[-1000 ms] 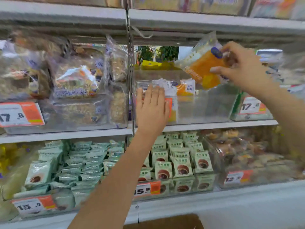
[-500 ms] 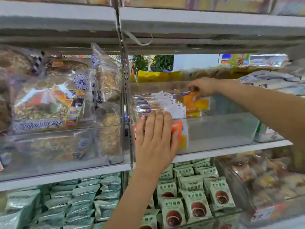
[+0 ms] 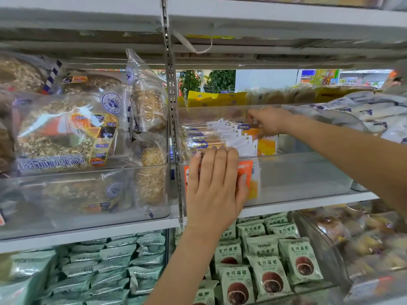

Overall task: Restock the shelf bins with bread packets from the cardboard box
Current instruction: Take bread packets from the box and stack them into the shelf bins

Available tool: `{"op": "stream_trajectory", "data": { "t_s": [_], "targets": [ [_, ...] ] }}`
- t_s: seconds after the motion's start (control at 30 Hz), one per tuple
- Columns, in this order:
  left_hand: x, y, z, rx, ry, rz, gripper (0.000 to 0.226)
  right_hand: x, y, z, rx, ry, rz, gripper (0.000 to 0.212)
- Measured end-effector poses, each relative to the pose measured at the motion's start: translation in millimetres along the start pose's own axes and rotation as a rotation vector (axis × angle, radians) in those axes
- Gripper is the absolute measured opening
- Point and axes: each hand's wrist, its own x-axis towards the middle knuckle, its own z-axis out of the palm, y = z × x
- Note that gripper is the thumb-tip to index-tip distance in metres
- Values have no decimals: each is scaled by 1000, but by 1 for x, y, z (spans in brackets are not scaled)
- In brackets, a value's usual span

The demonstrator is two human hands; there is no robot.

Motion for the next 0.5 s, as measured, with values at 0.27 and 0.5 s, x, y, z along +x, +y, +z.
{"op": "stream_trajectory", "data": {
  "t_s": [0.27, 0.5],
  "targets": [
    [3, -1, -4, -1, -79, 5, 39, -29, -1, -18, 251, 110, 99, 47],
    [-8, 2, -35, -55, -285, 24, 55, -154, -40, -26, 232, 573, -48, 22]
  ]
}}
